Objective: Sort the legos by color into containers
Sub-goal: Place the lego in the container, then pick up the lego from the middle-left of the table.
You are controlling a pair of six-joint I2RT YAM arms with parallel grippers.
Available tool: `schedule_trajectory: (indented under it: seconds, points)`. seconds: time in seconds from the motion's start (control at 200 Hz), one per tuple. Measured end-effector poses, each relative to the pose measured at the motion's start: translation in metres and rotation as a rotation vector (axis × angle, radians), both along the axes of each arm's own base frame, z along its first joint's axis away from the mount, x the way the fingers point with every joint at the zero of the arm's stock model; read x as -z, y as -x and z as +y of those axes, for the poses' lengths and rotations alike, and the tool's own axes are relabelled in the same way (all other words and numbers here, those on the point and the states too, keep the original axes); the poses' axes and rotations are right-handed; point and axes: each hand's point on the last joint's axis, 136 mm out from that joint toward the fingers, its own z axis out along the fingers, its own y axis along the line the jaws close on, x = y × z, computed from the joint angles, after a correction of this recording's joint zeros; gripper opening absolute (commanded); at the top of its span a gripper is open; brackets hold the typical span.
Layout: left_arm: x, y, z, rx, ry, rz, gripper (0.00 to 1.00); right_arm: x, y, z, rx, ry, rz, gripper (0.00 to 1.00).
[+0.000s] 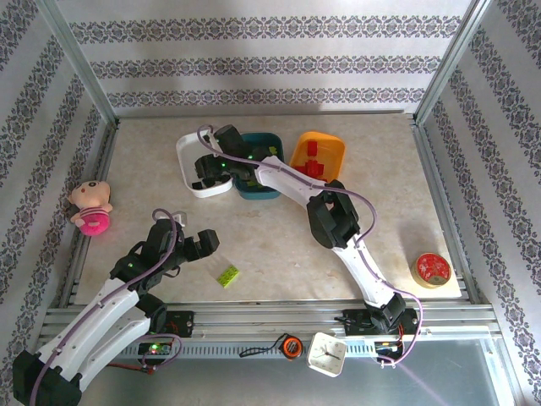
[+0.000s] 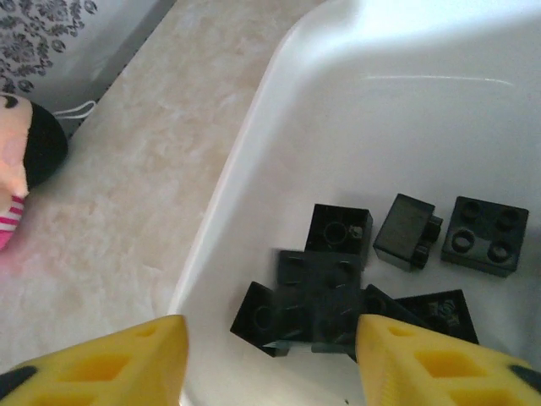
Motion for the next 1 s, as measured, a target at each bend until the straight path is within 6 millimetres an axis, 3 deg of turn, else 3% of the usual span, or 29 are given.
schedule_trajectory:
  seconds: [0.12, 0.22, 0.47, 0.565, 0.829, 1.004]
  points:
    - [0.005, 0.004, -0.008, 0.044, 0.014, 0.035, 0.96, -0.007, 0.000, -0.001, -0.003, -0.010, -0.008, 0.65]
    - [0.015, 0.011, -0.019, 0.108, -0.001, 0.085, 0.95, -0.011, 0.009, -0.016, 0.005, -0.003, 0.002, 0.65]
    - [0.028, 0.041, -0.071, 0.387, -0.149, 0.148, 0.87, -0.034, 0.042, -0.082, 0.063, -0.027, 0.012, 0.66]
    - [0.038, 0.050, -0.083, 0.453, -0.229, 0.181, 0.85, -0.036, 0.051, -0.105, 0.086, -0.032, 0.009, 0.66]
    - [0.071, 0.062, -0.077, 0.510, -0.457, 0.249, 0.71, -0.021, 0.080, -0.147, 0.128, -0.028, 0.040, 0.67]
    - [0.080, 0.061, -0.078, 0.523, -0.533, 0.257, 0.59, -0.030, 0.085, -0.162, 0.147, -0.051, 0.019, 0.67]
